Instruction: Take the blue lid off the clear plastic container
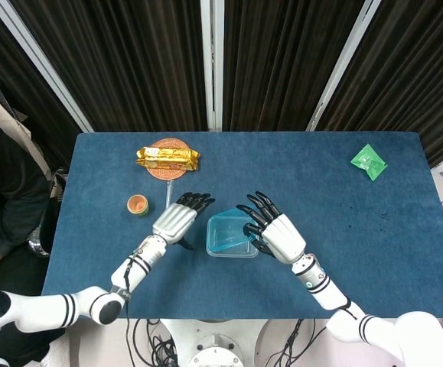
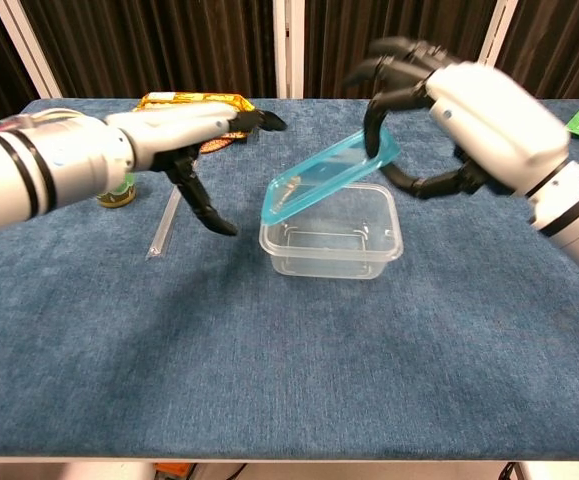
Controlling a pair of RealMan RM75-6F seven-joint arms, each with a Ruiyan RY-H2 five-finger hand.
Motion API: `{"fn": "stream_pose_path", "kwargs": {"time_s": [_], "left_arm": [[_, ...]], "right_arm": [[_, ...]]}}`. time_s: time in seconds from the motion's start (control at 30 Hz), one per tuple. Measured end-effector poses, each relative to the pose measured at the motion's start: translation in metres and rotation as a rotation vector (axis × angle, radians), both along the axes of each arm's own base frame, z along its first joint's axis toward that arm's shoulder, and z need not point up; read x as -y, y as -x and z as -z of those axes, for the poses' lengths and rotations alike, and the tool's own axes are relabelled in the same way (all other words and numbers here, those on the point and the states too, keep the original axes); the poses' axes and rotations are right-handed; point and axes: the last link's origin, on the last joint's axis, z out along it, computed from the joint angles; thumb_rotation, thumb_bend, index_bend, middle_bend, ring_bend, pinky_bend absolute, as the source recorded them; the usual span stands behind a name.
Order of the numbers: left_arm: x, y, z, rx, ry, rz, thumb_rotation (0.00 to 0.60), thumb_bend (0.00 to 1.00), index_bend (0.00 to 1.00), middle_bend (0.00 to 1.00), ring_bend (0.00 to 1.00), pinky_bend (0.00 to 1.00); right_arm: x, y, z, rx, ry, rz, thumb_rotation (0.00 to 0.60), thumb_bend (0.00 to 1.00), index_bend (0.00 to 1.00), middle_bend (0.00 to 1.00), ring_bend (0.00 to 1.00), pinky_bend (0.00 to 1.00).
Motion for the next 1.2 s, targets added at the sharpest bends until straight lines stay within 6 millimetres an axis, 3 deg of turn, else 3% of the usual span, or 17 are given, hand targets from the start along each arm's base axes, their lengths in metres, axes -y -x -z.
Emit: {"fn": "stream_pose_path", "kwargs": {"time_s": [0.33, 0.77, 0.93, 1.0, 1.07, 1.1, 1.2], "left_arm": [[-0.008, 0.032, -0.037, -0.008, -0.142, -0.062, 0.6, 0.0, 0.01, 0.0, 0.0, 0.05], [-0.005, 0.086, -0.083, 0.033, -0.263, -0.214, 0.6, 0.0, 0.01, 0.0, 0.0, 0.05], [0.002, 0.109, -0.096, 0.043, -0.29, -0.279, 0.6, 0.0, 0.01, 0.0, 0.0, 0.05], [0.005, 0.116, -0.099, 0.043, -0.296, -0.294, 0.6, 0.0, 0.01, 0.0, 0.0, 0.05], [0.007, 0.122, -0.103, 0.041, -0.306, -0.308, 0.6, 0.0, 0.01, 0.0, 0.0, 0.05], [0.008, 0.124, -0.105, 0.041, -0.31, -0.314, 0.6, 0.0, 0.01, 0.0, 0.0, 0.05], [0.011, 0.131, -0.111, 0.04, -0.327, -0.328, 0.6, 0.0, 0.01, 0.0, 0.0, 0.05]], "right_arm": [[0.018, 0.016, -0.043, 0.05, 0.131, 0.069, 0.6, 0.46, 0.69, 0.19, 0.0, 0.0], [0.051, 0.051, -0.055, 0.078, 0.097, 0.344, 0.6, 0.46, 0.64, 0.16, 0.0, 0.0], [0.063, 0.064, -0.05, 0.167, -0.044, 0.519, 0.6, 0.45, 0.47, 0.11, 0.0, 0.0], [0.068, 0.067, -0.048, 0.192, -0.105, 0.589, 0.6, 0.44, 0.34, 0.07, 0.0, 0.0], [0.073, 0.067, -0.047, 0.209, -0.16, 0.642, 0.6, 0.38, 0.11, 0.02, 0.0, 0.0], [0.077, 0.066, -0.047, 0.221, -0.193, 0.676, 0.6, 0.35, 0.04, 0.01, 0.0, 0.0], [0.089, 0.061, -0.05, 0.237, -0.25, 0.734, 0.6, 0.26, 0.0, 0.0, 0.0, 0.0]]}}
